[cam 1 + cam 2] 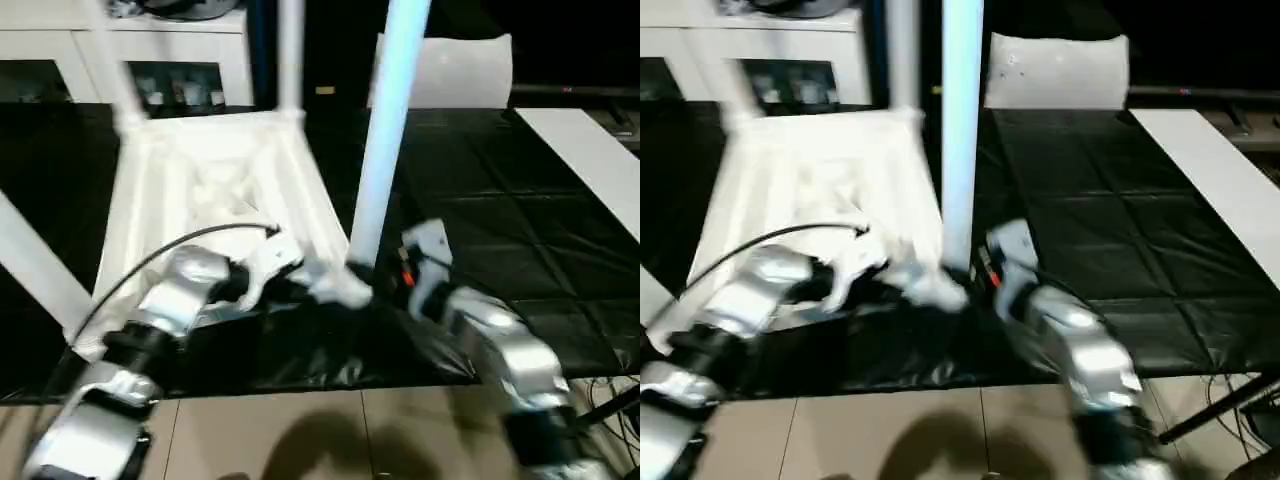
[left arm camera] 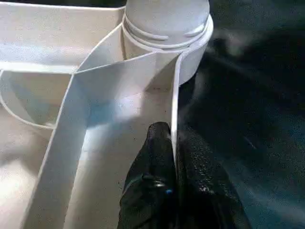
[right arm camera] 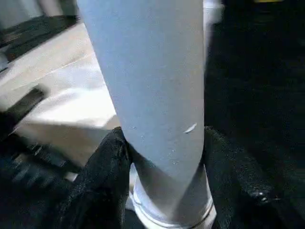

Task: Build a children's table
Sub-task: Rotate leg to tighten

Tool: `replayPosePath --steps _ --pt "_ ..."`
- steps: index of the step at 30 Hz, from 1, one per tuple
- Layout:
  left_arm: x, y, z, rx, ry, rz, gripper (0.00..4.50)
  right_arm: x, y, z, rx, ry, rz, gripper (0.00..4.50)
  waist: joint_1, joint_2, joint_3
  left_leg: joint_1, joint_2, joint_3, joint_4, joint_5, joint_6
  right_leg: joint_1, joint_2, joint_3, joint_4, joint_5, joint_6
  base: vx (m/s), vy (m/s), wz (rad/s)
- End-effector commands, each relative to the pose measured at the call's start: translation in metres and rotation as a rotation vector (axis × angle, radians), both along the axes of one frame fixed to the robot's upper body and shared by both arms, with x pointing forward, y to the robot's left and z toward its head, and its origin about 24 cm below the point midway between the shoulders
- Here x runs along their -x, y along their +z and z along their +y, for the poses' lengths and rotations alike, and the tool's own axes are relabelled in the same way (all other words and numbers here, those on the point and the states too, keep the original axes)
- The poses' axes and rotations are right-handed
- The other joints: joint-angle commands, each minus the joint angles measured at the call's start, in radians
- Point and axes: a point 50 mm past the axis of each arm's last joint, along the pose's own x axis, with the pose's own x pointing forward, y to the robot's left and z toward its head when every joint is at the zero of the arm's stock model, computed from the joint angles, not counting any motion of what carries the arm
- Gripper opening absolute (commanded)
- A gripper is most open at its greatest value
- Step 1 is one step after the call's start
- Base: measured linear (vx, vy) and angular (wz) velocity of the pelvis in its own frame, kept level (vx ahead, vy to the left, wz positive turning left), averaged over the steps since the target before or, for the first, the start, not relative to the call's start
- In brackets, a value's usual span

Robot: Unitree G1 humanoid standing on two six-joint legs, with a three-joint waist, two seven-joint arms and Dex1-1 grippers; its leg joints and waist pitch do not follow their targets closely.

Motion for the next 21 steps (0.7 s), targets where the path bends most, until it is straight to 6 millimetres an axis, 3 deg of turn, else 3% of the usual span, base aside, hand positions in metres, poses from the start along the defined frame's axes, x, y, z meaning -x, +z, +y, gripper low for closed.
replayPosePath --steps 1,3,4,8,9,12,13,14,16,17,19,21 --pt "-0.017 0.024 -0.019 0.064 0.108 -0.120 0.00 0.002 -0.012 0.041 -0.041 0.019 0.118 1.90 0.004 0.005 -0.049 -0.005 0.042 -0.018 -0.074 -0.095 0.001 0.047 -0.080 0.051 -0.082 -0.078 -0.216 0.000 0.000 0.00" --pt "-0.018 0.025 -0.021 0.061 0.112 -0.129 0.00 -0.001 -0.009 0.046 -0.045 0.007 0.094 1.90 0.004 0.008 -0.052 -0.004 0.041 -0.017 -0.072 -0.081 0.006 0.049 -0.082 0.051 -0.080 -0.053 -0.222 0.000 0.000 0.00" --pt "-0.018 0.025 -0.021 0.057 0.100 -0.127 0.00 -0.001 -0.007 0.046 -0.035 0.002 0.073 2.25 0.002 0.009 -0.051 -0.006 0.042 -0.018 -0.073 -0.071 0.009 0.049 -0.081 0.052 -0.078 -0.032 -0.224 0.000 0.000 0.00" --pt "-0.016 0.023 -0.018 0.018 0.053 -0.131 0.00 -0.002 -0.001 0.044 -0.069 -0.019 0.027 2.68 0.003 0.012 -0.053 -0.005 0.045 -0.017 -0.072 -0.038 0.039 0.054 -0.081 0.051 -0.067 0.109 -0.247 0.000 0.000 0.00" --pt "-0.013 0.022 -0.013 0.006 0.018 -0.127 0.00 0.000 0.003 0.036 -0.064 0.008 -0.025 2.72 0.003 0.016 -0.052 -0.004 0.045 -0.017 -0.073 -0.056 0.041 0.053 -0.082 0.050 -0.069 0.103 -0.250 0.000 0.000 0.00" --pt "-0.008 0.020 -0.006 -0.006 -0.061 -0.130 0.00 0.003 0.007 0.022 -0.059 0.045 -0.072 3.10 0.004 0.012 -0.051 -0.004 0.047 -0.016 -0.073 -0.071 0.052 0.055 -0.082 0.051 -0.070 0.102 -0.252 0.000 0.000 0.00" --pt "-0.005 0.018 -0.001 -0.023 -0.123 -0.139 0.00 0.005 0.009 0.011 -0.050 0.082 -0.094 3.10 0.006 0.015 -0.052 -0.004 0.048 -0.017 -0.071 -0.061 0.061 0.056 -0.083 0.051 -0.068 0.119 -0.253 0.000 0.000 0.00" --pt "-0.005 0.018 -0.001 -0.023 -0.123 -0.139 0.00 0.005 0.009 0.011 -0.050 0.082 -0.094 3.15 0.007 0.014 -0.053 -0.005 0.048 -0.016 -0.070 -0.056 0.065 0.057 -0.083 0.051 -0.067 0.128 -0.252 0.000 0.000 0.00" --pt "0.001 0.016 0.009 -0.055 -0.213 -0.120 0.00 0.012 0.009 -0.008 -0.010 0.187 -0.125 3.27 0.009 0.011 -0.054 -0.007 0.049 -0.016 -0.068 -0.040 0.077 0.058 -0.083 0.050 -0.063 0.155 -0.255 0.000 0.000 0.00" --pt "0.001 0.016 0.010 -0.056 -0.221 -0.119 0.00 0.013 0.009 -0.010 -0.005 0.198 -0.126 3.50 0.010 0.011 -0.054 -0.007 0.048 -0.015 -0.067 -0.039 0.082 0.058 -0.082 0.050 -0.063 0.161 -0.255 0.000 0.000 0.00" --pt "0.005 0.017 0.013 -0.046 -0.279 -0.100 0.00 0.018 0.009 -0.019 0.027 0.289 -0.130 3.55 0.017 0.010 -0.057 -0.008 0.050 -0.012 -0.062 -0.017 0.105 0.055 -0.082 0.051 -0.056 0.212 -0.267 0.000 0.000 0.00" --pt "0.007 0.017 0.015 -0.043 -0.325 -0.082 0.00 0.022 0.009 -0.026 0.054 0.359 -0.125 3.77 0.021 0.009 -0.055 -0.007 0.052 -0.012 -0.063 -0.025 0.110 0.050 -0.082 0.047 -0.056 0.191 -0.277 0.000 0.000 0.00"
